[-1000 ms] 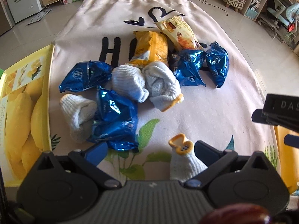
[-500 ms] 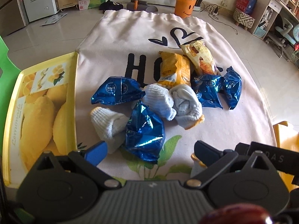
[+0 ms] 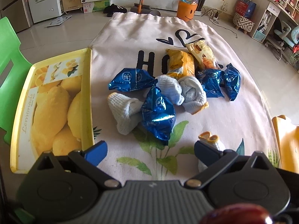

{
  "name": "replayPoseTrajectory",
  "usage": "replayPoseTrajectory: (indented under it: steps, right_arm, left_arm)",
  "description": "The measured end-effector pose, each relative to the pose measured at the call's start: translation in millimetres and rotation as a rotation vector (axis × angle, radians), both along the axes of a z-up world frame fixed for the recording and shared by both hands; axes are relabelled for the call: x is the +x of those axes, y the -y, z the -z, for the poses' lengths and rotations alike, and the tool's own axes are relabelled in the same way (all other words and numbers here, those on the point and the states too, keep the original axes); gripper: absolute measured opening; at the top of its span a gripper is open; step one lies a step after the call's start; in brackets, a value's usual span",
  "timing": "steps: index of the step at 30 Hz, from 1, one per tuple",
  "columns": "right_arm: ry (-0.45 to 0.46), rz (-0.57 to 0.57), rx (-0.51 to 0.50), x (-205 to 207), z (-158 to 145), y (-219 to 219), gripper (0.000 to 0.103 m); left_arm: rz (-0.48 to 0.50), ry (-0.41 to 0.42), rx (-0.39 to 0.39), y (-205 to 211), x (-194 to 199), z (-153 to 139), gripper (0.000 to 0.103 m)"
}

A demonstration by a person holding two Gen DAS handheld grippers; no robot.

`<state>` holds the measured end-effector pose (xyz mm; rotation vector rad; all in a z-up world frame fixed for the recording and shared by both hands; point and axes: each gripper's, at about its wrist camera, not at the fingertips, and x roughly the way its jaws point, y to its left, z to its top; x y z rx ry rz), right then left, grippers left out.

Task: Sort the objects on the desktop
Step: 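Grasp the white knit glove with the right gripper and lift it, then carry the white glove in the right gripper above the cloth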

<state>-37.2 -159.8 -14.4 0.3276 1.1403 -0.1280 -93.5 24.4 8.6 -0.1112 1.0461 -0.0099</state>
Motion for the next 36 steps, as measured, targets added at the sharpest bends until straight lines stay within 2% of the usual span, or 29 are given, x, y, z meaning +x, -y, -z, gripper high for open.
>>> replayPoseTrajectory:
  steps: [6,15,18,22,31,36]
  right_arm:
    - [0.019,-0.066,-0.091,-11.7,-2.2,-14.2,0.086]
    - [0.026,-0.107,-0.089,-23.6,4.0,-20.8,0.086]
    - [0.011,-0.109,-0.045,-22.0,7.4,-19.2,0.086]
    - [0.014,-0.111,-0.054,-20.1,11.1,-20.6,0.086]
    - [0.030,-0.157,-0.061,-10.5,21.4,-29.3,0.086]
    - [0.033,-0.132,-0.030,-4.0,30.0,-27.0,0.070]
  left_arm:
    - [0.020,0.017,0.010,-3.2,-15.5,-1.0,0.103]
    - [0.018,0.040,-0.006,-16.0,-26.5,1.6,0.103]
    - [-0.015,0.015,0.018,-21.3,-24.1,7.6,0.102]
    - [-0.054,0.007,0.030,-26.9,-20.8,11.6,0.102]
    - [-0.185,-0.011,-0.088,-43.3,-6.5,14.3,0.102]
    - [-0.200,-0.006,-0.117,-38.8,12.6,14.1,0.102]
